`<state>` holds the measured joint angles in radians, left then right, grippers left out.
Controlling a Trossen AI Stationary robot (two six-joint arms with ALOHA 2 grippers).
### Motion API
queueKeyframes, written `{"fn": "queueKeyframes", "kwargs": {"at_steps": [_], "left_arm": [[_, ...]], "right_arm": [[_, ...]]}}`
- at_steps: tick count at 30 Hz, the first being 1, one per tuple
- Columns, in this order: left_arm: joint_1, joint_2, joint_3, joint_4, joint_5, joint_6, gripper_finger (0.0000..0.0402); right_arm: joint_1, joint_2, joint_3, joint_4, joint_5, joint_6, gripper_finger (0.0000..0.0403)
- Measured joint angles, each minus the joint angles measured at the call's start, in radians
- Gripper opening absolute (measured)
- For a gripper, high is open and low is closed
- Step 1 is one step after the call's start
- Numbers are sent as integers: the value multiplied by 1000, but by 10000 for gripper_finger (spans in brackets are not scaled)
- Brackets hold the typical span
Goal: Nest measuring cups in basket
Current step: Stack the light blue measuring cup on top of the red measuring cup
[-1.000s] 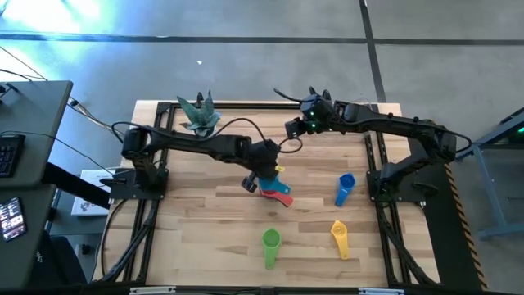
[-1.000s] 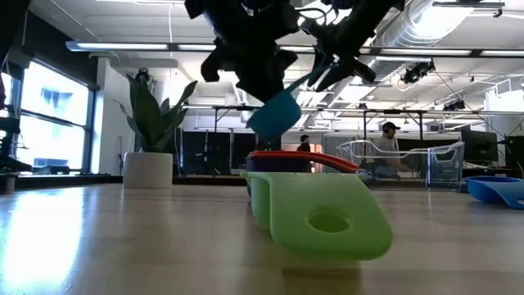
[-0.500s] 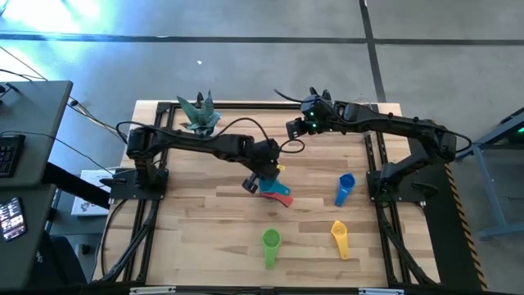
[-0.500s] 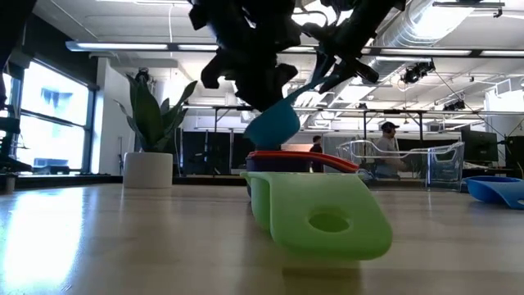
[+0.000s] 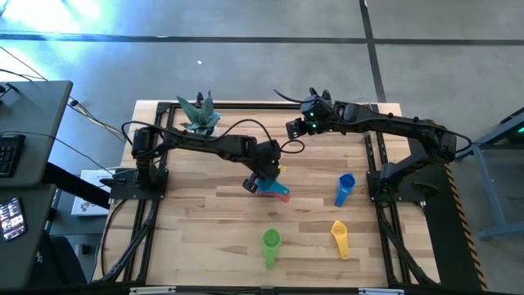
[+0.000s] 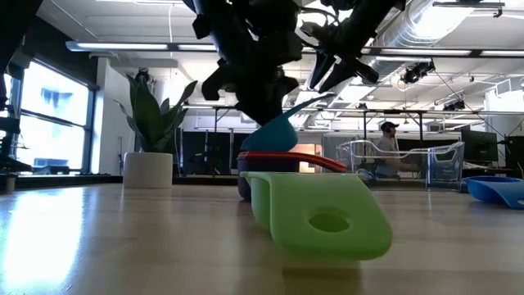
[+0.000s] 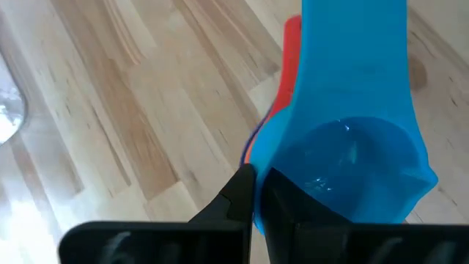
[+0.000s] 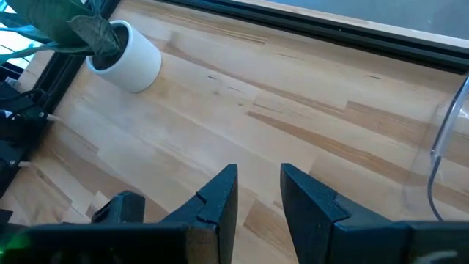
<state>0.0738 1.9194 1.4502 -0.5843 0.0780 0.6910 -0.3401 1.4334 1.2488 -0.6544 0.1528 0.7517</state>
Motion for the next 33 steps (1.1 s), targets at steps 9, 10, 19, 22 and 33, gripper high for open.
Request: {"fn": "queueKeyframes", "kwargs": {"at_steps": [9,10,19,22,33], "left_arm": [[-2,-1,1,-46,-6,-6,6],[-2,-1,1,-48,-7,-6,6],[-5,-1,1,-50,-40,-6,7],[-14,-1,1,-52,-86,24,10],[-43,-1,1,-53,-90,39,48]], "right_arm": [[0,0,0,0,0,0,96],[0,0,0,0,0,0,96],[0,0,0,0,-1,0,96],[0,0,0,0,-3,0,96],[0,0,0,0,-3,-11,96]]}}
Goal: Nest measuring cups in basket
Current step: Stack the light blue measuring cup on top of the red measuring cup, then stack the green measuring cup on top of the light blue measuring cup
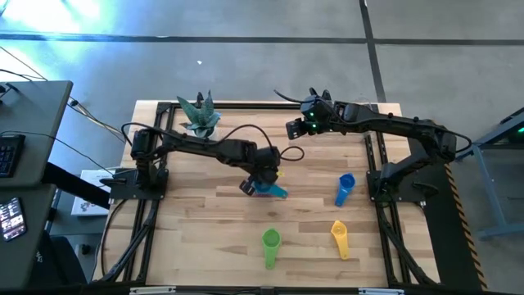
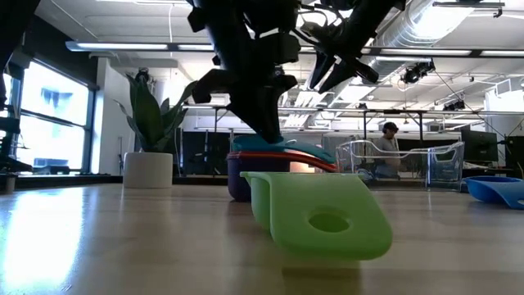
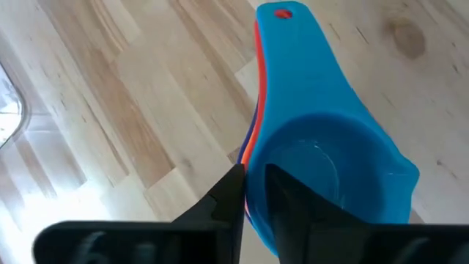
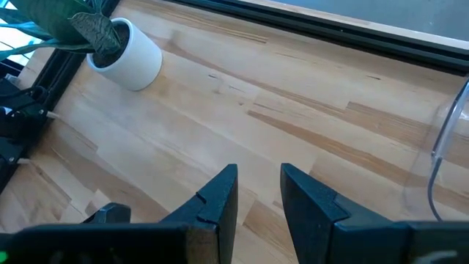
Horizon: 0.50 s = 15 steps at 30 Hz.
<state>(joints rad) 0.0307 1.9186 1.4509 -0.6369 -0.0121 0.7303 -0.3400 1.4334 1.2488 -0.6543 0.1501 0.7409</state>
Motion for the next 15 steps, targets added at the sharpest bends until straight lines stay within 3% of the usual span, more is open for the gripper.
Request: {"fn": "queueKeyframes", "kwargs": {"at_steps": [9,15], "left_arm": [[2,-3,0,1,-93,-42,47],[17,-28,0,-19,-101,-84,47]], "right_arm": [[0,0,0,0,0,-6,96],[0,0,0,0,-12,-5,96]]}}
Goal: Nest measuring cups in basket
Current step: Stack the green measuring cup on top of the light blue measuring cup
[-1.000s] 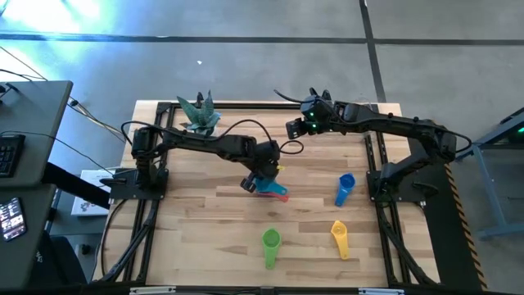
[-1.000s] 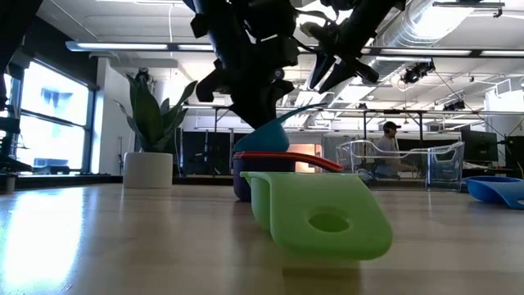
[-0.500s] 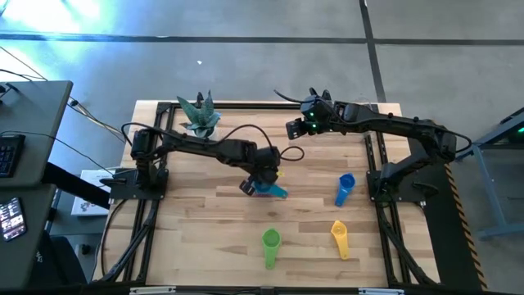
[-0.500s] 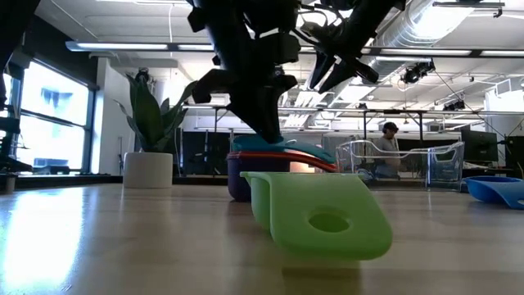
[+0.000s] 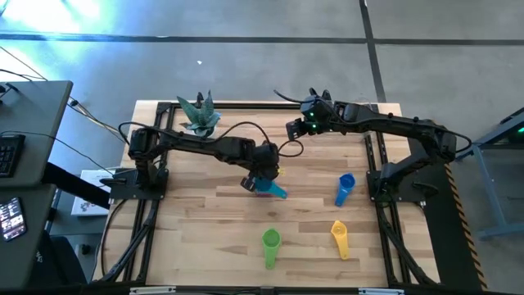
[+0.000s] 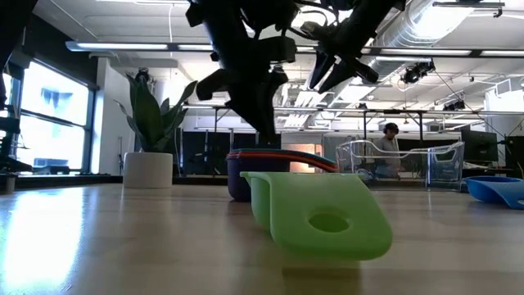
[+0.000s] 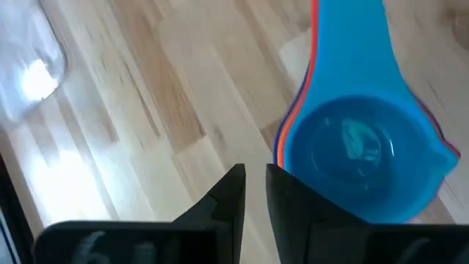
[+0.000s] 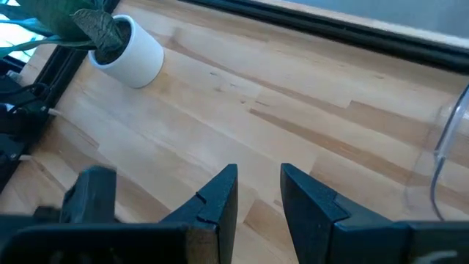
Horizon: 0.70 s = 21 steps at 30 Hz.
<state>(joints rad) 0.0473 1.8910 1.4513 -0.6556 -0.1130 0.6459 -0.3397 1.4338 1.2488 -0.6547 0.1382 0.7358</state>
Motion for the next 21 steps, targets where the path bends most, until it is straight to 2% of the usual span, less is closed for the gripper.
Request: {"fn": "queueKeyframes", "kwargs": {"at_steps": [6,12,21], "left_arm": [[22,-59,-1,-75,-6,-88,47],[48,-123,-1,-208,-1,-147,47],[29,-187,-1,-401,1,-261,46]], "right_arm": [[50,0,0,-8,-69,60,96],[163,0,0,-31,-67,190,96],[385,2,1,-25,57,519,96]]}}
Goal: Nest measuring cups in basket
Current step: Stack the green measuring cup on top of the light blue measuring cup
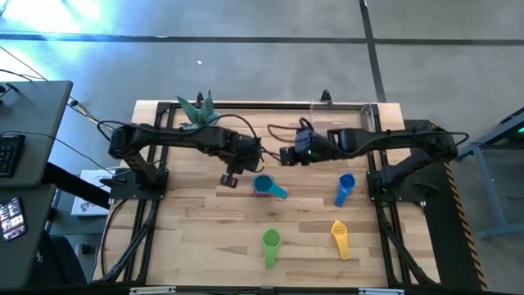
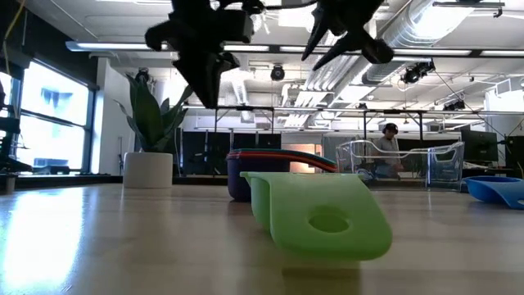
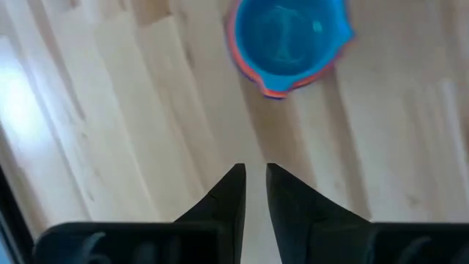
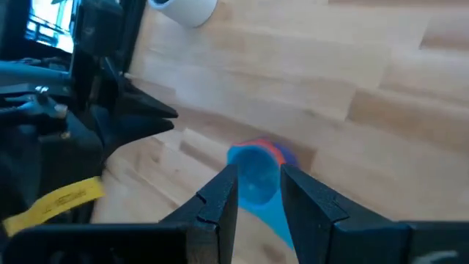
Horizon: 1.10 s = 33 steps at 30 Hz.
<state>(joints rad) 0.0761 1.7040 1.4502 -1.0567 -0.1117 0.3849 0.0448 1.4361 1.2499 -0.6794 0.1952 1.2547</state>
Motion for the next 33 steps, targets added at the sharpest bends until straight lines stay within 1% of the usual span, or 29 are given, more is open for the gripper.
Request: {"fn": "queueKeyframes", "kwargs": {"at_steps": [4,8,10,13,15,18,20,22,25,28,33], "left_arm": [[-52,-20,1,-49,1,-73,46],[-134,-30,2,-64,0,-110,46],[-174,-31,2,-60,-4,-131,46],[-226,-31,2,-49,-7,-171,46],[-257,-31,1,-58,-8,-202,46],[-292,-29,1,-35,-22,-254,46],[-316,-34,0,-32,-35,-294,46],[-340,-35,0,-29,-37,-330,46],[-378,-35,0,-40,-36,-373,46],[-421,-34,0,-56,-36,-404,46],[-498,-36,0,-56,-33,-483,46]], "right_arm": [[87,2,0,29,50,89,96],[153,2,-3,54,132,118,96],[170,2,-5,115,153,88,96],[185,2,-7,235,145,-1,96],[198,2,-7,292,142,-15,96],[216,4,-7,318,162,-18,96],[225,4,-7,319,217,-14,96],[234,4,-7,322,242,-12,96],[249,4,-6,309,225,9,96],[273,4,-6,234,220,59,96],[324,17,-5,98,223,217,96]]}}
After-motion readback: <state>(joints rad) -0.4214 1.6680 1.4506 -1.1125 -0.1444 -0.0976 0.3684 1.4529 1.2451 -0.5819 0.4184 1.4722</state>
